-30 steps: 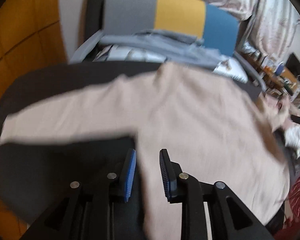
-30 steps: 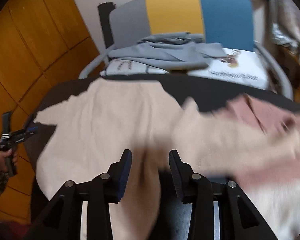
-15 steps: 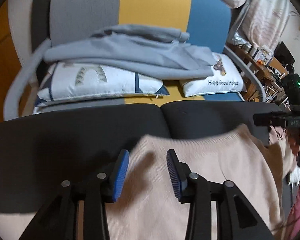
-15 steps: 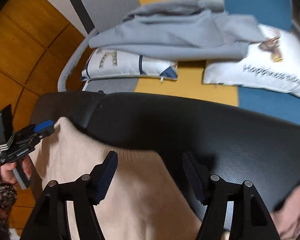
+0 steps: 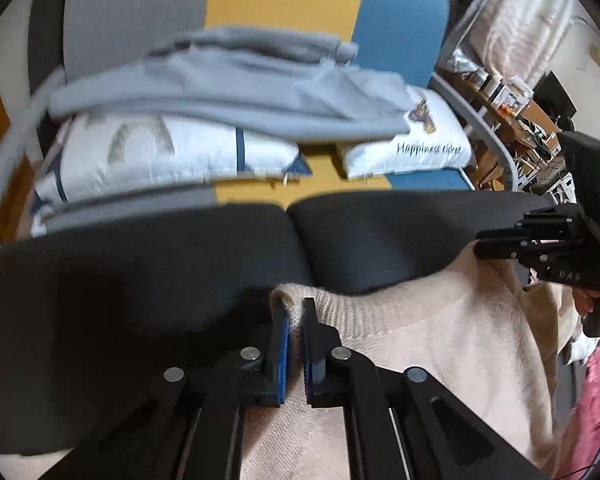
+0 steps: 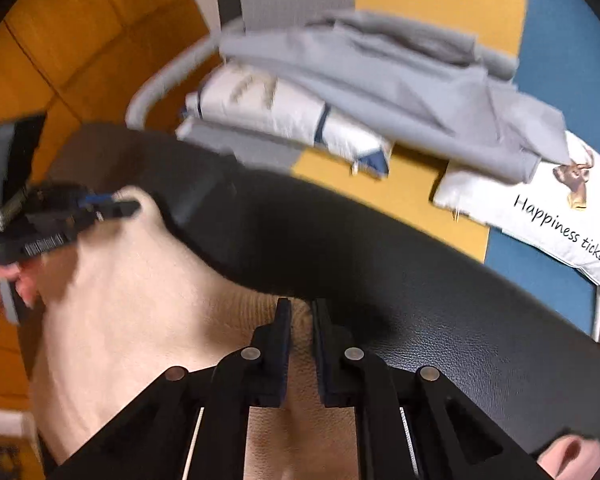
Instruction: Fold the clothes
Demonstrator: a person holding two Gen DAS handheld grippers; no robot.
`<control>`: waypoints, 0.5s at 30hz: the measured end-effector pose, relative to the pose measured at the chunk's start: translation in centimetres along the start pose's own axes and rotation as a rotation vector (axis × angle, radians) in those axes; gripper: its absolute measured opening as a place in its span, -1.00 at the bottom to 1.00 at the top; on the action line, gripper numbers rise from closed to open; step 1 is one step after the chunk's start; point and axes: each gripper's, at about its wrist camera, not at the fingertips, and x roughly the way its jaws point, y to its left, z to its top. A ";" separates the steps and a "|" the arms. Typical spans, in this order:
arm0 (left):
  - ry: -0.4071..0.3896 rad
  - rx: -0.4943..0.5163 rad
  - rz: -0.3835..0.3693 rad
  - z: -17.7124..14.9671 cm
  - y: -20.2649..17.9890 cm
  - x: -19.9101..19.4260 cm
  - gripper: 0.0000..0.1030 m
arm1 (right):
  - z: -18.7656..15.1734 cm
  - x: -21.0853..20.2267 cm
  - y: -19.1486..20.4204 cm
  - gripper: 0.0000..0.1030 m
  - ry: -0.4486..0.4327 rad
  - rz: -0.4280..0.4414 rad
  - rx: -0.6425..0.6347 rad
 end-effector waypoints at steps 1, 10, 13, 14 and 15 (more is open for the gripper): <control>-0.047 -0.002 -0.003 -0.2 -0.2 -1.3 -0.92 | -0.5 -1.3 0.6 -0.80 -0.042 0.001 -0.020; -0.293 0.137 -0.029 -12.1 -4.5 -11.3 -0.91 | -11.6 -8.6 8.8 -0.80 -0.225 0.038 -0.289; -0.222 0.128 -0.033 -17.0 -5.1 -10.6 -0.91 | -17.1 -7.3 10.8 -0.79 -0.172 0.031 -0.350; -0.194 0.120 -0.034 -18.4 -5.2 -10.1 -0.89 | -18.5 -6.5 11.2 -0.78 -0.149 0.027 -0.350; -0.167 0.104 -0.037 -19.5 -5.1 -9.6 -0.89 | -19.6 -5.6 11.3 -0.74 -0.113 0.045 -0.326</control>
